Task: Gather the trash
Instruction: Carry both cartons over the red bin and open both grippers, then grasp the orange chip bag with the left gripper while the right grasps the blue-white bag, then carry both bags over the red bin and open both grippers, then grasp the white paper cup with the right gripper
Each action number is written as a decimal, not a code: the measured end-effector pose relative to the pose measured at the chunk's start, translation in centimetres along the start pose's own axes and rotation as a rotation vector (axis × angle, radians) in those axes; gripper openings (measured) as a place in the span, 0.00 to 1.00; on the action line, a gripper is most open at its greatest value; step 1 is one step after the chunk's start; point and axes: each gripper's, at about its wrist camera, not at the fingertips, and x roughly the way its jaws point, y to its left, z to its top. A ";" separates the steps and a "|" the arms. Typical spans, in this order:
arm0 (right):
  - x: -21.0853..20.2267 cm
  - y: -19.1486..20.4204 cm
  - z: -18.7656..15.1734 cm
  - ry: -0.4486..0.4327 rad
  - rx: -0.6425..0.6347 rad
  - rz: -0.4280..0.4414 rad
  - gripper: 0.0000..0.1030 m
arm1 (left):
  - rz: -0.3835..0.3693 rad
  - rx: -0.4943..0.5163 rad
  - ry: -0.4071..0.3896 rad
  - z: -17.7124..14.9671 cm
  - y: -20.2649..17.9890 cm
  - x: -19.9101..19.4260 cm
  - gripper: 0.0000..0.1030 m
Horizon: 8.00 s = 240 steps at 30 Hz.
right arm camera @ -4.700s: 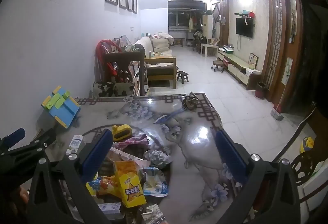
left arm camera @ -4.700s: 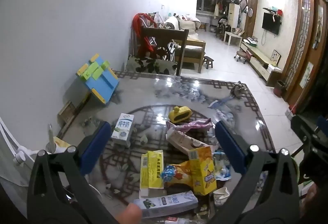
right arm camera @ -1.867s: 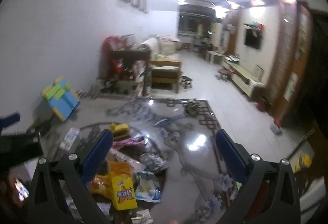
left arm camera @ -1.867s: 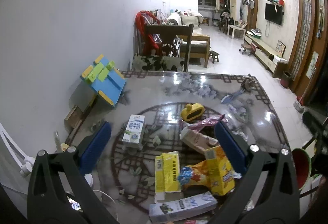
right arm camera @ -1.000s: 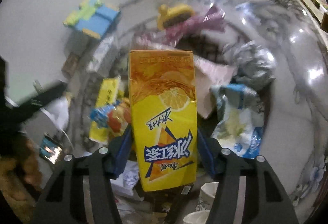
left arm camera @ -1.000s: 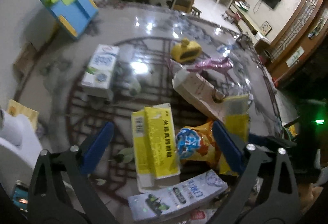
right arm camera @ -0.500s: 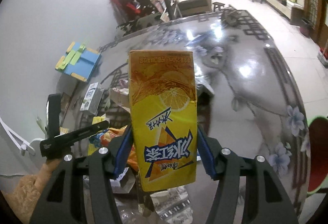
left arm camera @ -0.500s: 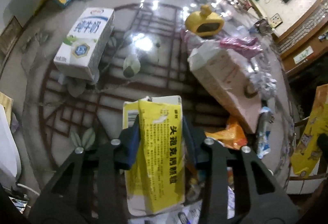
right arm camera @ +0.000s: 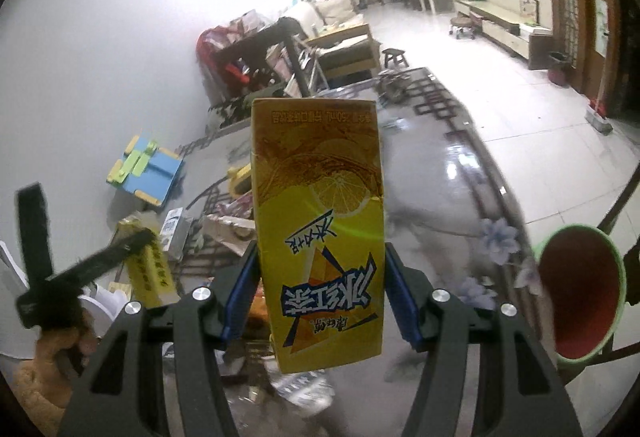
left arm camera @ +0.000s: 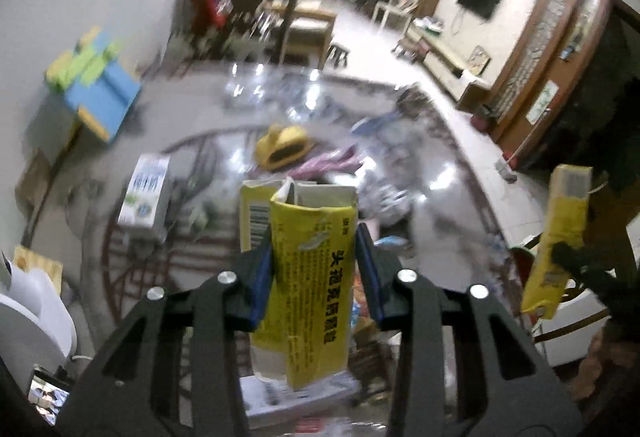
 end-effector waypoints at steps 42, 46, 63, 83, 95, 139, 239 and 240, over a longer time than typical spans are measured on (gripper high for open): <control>-6.5 -33.7 -4.8 0.030 0.447 -0.445 0.66 | -0.511 0.405 0.253 -5.4 -41.9 15.4 0.73; -7.6 -33.9 -4.8 0.005 0.453 -0.469 0.67 | -0.509 0.389 0.253 -4.7 -40.4 14.4 0.74; -4.4 -20.9 -2.7 0.041 0.242 -0.332 0.70 | -0.363 0.260 0.083 -2.1 -24.5 4.1 0.75; 8.2 4.9 -3.9 0.283 -0.091 -0.021 0.70 | -0.131 -0.009 0.015 0.6 0.0 0.2 0.75; 17.0 4.4 -1.5 0.359 -0.037 -0.110 0.70 | -0.125 -0.023 0.104 -2.9 4.5 2.0 0.84; 2.2 2.4 -1.8 0.058 0.009 -0.110 0.11 | -0.225 0.066 0.327 -6.7 -3.1 10.5 0.48; -8.6 -18.7 -2.5 -0.046 0.282 -0.402 0.44 | -0.443 0.397 0.013 -1.4 -25.8 2.8 0.83; -8.2 -17.4 -2.6 -0.039 0.263 -0.393 0.44 | -0.415 0.395 0.007 -1.5 -24.2 2.2 0.83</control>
